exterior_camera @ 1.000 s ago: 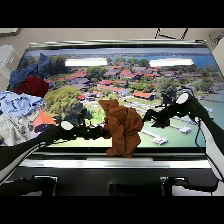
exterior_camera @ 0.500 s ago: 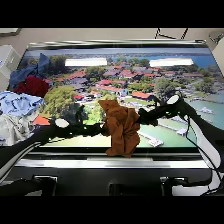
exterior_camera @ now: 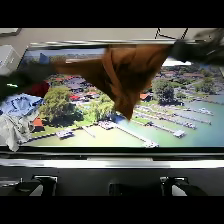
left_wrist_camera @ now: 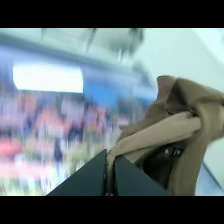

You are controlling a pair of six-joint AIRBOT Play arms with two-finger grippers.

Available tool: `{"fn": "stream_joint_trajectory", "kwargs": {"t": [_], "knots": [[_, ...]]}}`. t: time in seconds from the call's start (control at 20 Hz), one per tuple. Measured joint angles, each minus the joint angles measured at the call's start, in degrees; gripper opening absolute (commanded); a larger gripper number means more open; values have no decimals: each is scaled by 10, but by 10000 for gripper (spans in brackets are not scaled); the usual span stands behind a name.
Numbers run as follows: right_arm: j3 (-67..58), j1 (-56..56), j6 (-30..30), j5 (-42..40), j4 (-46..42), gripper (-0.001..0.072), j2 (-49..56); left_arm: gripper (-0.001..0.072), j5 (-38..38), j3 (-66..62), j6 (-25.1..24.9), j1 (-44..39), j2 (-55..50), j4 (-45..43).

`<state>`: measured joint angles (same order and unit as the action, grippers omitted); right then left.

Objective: Fold the clothes and pants, and hang the long-sleeved shirts on hangers.

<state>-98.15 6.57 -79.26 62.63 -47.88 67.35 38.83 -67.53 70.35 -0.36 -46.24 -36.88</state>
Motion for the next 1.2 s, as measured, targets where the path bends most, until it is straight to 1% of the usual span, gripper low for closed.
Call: {"fn": "stream_joint_trajectory", "kwargs": {"t": [0.05, 0.15, 0.3, 0.45, 0.55, 0.6, 0.75, 0.9, 1.05, 1.1, 1.15, 1.2], "knots": [[-15, 3, 6, -7, 0, 34, -32, 18, -4, -19, 0, 16, 33, -3], [-33, 7, 13, -20, 0, 34, -84, 17, 15, -40, 2, 36, 87, -10], [-45, 9, 20, -43, 0, 34, -139, 18, 16, -56, 7, 45, 141, -12], [-49, 10, 22, -47, -4, 34, -158, 18, 15, -57, 10, 46, 159, -16], [-50, 10, 14, -16, -5, 33, -142, 18, 15, -42, 11, 46, 153, -18], [-49, 10, 8, 15, -5, 33, -123, 18, 19, -25, 12, 46, 144, -20], [-20, 10, -3, 93, -10, 33, -28, 18, 73, 69, 12, 43, 107, -23], [23, 5, -14, 123, 7, 33, 105, 19, 98, 198, 23, 21, 63, -24], [43, -31, -35, 130, 26, 33, 245, 19, 89, 302, 31, -15, 28, -32], [46, -48, -45, 132, 32, 56, 284, 19, 81, 327, 31, -26, 18, -33], [49, -63, -54, 135, 38, 347, 315, 20, 74, 344, 33, -33, 11, -34], [50, -76, -61, 135, 41, 621, 341, 20, 64, 356, 34, -39, 5, -34]]}}
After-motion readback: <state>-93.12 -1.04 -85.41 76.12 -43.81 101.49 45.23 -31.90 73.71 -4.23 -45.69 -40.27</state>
